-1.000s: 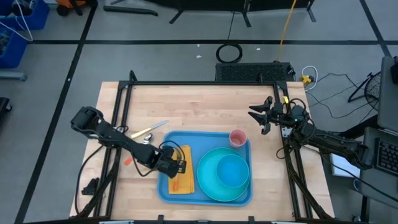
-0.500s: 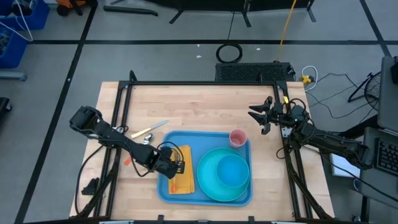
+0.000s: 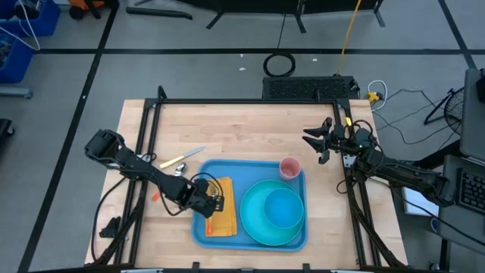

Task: Set up tray
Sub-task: Put the orange fork on the yellow napkin to the left of the green plate on the blue tray, then put the orange spoon on the yellow napkin to the left of the orange fork on the blue tray

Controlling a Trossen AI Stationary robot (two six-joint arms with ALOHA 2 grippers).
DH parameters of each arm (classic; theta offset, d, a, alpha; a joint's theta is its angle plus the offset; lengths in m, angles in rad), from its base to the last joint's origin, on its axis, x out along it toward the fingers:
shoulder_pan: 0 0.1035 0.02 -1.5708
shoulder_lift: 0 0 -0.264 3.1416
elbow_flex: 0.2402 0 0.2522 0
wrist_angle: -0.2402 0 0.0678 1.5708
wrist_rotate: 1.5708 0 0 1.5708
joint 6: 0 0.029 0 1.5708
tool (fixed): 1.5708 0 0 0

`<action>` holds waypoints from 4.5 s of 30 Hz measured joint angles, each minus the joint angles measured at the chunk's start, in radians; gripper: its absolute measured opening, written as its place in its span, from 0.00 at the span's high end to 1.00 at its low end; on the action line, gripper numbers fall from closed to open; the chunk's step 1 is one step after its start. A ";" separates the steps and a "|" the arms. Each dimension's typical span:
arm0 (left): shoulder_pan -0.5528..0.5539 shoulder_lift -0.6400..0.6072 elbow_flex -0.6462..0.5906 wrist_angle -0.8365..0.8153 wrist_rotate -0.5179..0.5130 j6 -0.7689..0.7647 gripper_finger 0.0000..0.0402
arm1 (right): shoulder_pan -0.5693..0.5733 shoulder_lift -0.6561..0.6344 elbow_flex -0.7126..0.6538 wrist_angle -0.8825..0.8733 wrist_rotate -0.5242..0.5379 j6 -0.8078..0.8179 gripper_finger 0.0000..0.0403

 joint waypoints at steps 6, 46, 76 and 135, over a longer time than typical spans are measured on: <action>0.000 0.000 0.000 0.000 0.028 0.017 0.95 | 0.000 0.000 0.000 0.000 0.000 0.000 0.68; -0.106 -0.369 0.006 -0.662 -0.112 0.157 0.59 | 0.000 0.000 0.000 -0.008 0.000 0.000 0.68; -0.049 -0.493 -0.390 -0.487 0.046 0.258 0.59 | 0.000 0.000 0.000 -0.007 0.000 0.000 0.68; 0.039 -0.540 -0.205 -0.074 -0.254 0.435 0.98 | 0.000 0.000 0.000 -0.007 0.000 0.000 0.68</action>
